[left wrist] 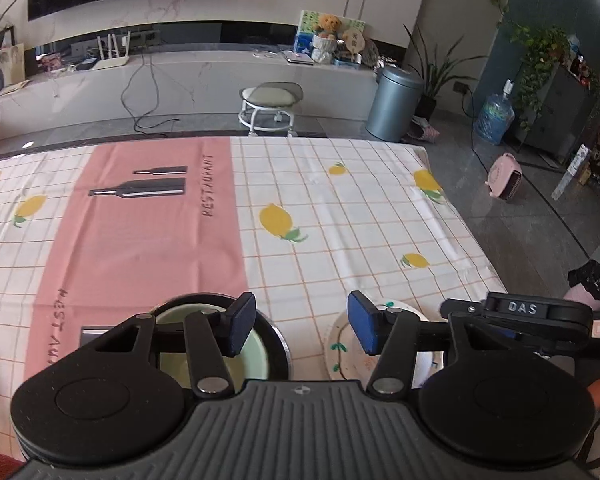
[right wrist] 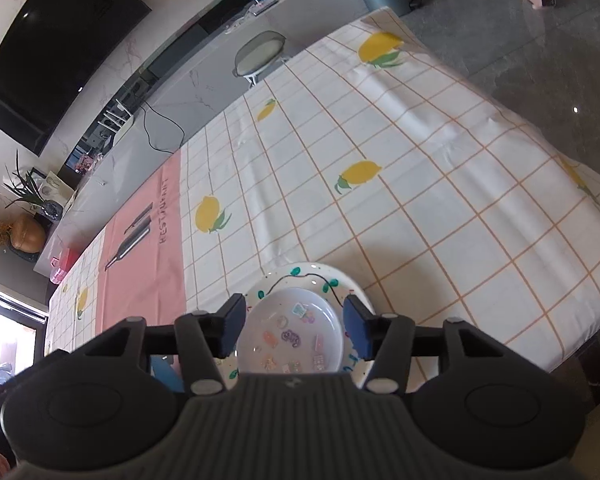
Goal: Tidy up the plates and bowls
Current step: 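Move both grippers to the rim of the green-and-steel bowl stack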
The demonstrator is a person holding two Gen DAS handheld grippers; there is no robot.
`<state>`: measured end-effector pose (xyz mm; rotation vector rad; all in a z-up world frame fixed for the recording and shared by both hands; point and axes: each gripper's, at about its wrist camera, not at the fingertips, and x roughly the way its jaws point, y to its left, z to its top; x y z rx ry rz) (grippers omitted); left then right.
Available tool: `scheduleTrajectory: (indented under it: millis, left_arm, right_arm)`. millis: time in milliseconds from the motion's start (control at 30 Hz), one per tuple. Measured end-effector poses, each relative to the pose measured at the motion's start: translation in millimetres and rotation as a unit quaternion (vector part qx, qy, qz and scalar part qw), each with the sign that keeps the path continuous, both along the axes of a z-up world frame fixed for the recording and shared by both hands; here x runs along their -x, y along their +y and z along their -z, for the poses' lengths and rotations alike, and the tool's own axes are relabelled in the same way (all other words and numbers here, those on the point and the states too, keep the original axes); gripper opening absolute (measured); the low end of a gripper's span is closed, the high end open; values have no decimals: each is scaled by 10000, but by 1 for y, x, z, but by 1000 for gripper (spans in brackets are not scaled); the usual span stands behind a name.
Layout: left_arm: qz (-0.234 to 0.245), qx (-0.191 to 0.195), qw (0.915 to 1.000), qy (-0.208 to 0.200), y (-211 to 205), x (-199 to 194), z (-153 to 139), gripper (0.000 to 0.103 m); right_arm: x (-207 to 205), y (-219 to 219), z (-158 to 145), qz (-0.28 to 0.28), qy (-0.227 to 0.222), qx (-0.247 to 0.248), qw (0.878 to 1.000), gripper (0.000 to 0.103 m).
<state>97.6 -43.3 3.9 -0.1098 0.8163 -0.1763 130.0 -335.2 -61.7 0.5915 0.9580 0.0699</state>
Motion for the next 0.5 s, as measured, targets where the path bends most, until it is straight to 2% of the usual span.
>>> scheduleTrajectory:
  millis: [133,200,267,367,500]
  left_arm:
    - [-437,121,9990,-9,39,-6,-3,64]
    - [-582,217,9981,8,56,-8,-2,68]
    - [-577,202,9981,18,68,-9,0,73]
    - [-692,153,9975,58,83,-8,8,77]
    - [-860,366,9952,300,103,-9,24,78]
  right_arm:
    - [6,22,-17,-177,-375,512,9978,67]
    - [7,35,-19,-327,-421,301,9981,72]
    - [6,49,-20,-479,-445,-2,9979,82]
    - [2,79,-23,-759,-462,-273,9957,84]
    - [-3,115,-25,-1079,-435,-258,9929,86]
